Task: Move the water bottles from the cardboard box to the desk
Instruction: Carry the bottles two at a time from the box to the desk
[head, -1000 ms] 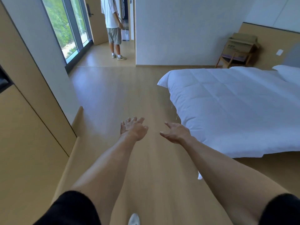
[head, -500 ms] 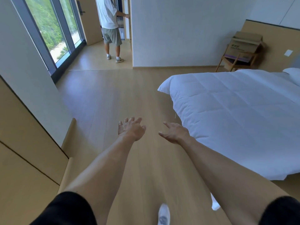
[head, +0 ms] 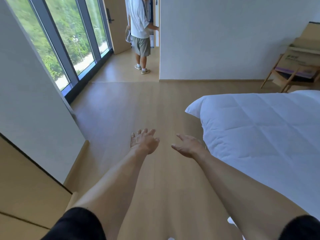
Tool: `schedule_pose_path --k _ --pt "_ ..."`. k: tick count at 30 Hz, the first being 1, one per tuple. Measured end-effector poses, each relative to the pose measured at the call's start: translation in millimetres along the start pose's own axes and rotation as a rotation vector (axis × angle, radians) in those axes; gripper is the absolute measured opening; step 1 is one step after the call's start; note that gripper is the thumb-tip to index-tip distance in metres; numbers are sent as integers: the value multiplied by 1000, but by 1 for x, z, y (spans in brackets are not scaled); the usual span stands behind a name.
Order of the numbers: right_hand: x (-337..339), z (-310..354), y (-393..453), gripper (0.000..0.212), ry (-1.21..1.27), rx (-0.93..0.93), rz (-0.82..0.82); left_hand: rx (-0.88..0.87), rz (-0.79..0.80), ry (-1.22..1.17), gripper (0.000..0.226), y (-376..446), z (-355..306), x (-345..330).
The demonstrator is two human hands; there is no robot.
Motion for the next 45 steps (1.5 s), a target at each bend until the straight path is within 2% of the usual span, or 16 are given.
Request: schedule_pose_path --k 7,17,30,39,45 --pt "38 4 107 72 -18 11 30 33 -13 -2 54 104 -10 27" --pt "79 20 263 71 -52 -16 -3 -21 -18 8 54 284 -7 46" --pt "135 92 505 71 -62 -110 -37 -160 -48 1 56 551 21 119" --pt "151 97 632 69 -71 -138 -7 -201 -26 27 57 680 18 124" --pt "173 93 749 64 -38 -109 -2 -182 -51 83 55 785 11 148"
Point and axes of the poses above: each hand's wrist, its own y-axis towards the middle knuckle, its own x-axis out of the back of the hand, z = x × y, the point moved 9 cm from there along y, towards the middle knuckle, and after that the axes turned 13 degrees about y, right-handed, at the moved point
